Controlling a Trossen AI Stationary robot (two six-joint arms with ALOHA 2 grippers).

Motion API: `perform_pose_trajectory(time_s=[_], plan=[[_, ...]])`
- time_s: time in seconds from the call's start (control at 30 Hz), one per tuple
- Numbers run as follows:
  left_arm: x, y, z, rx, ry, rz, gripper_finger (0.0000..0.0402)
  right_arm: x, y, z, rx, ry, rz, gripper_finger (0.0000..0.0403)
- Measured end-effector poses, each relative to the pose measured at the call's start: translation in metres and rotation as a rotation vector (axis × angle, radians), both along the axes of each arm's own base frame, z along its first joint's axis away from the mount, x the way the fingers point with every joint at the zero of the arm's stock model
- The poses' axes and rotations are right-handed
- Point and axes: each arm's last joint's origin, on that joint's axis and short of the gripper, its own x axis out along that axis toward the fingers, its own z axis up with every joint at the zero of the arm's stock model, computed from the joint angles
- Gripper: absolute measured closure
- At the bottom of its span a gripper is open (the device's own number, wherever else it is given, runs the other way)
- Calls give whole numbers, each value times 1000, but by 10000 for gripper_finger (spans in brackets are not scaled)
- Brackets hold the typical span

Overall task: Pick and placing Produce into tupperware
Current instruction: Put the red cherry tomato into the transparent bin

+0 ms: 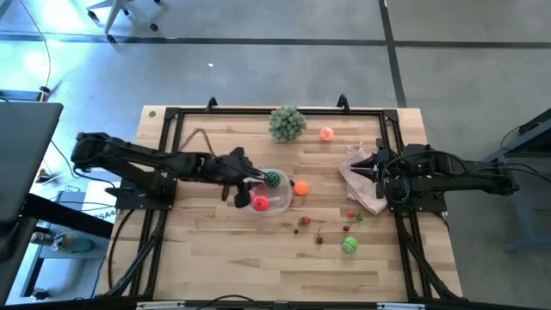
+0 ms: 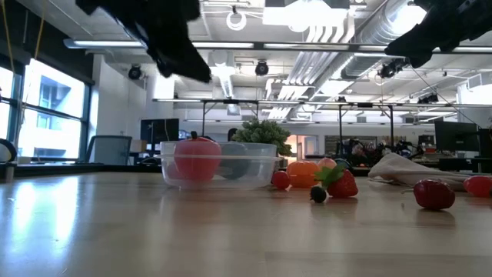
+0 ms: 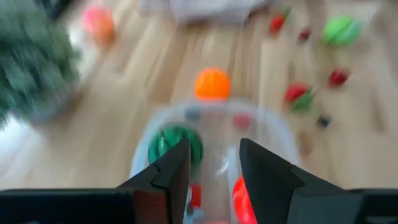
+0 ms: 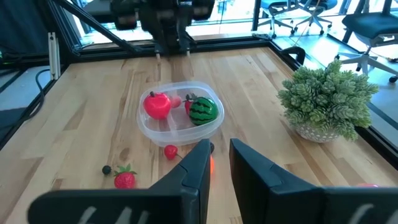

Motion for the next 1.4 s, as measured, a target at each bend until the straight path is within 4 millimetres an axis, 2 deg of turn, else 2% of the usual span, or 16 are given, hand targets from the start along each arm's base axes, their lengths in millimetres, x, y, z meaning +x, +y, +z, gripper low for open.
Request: perform_pose_trajectory(time_s=[0.13,0.23,0.33,0.67,1.0,1.2,1.4], plan=[[-23,-1,32,10,-91,-4,294,0,0,0,0,0,0,351],[-42,-3,48,11,-142,-3,305,0,0,0,1,0,0,351],[-56,-5,50,-7,-144,-1,315,0,0,0,0,0,1,351],[-75,-22,2,-52,-59,-6,338,0,0,0,1,0,3,351],[-93,-29,-26,-65,-35,90,355,0,0,0,1,0,4,351],[-96,-29,-36,-97,-18,121,355,0,0,0,1,-1,4,351],[-98,-29,-34,-70,-27,99,355,0,0,0,1,-1,4,351]])
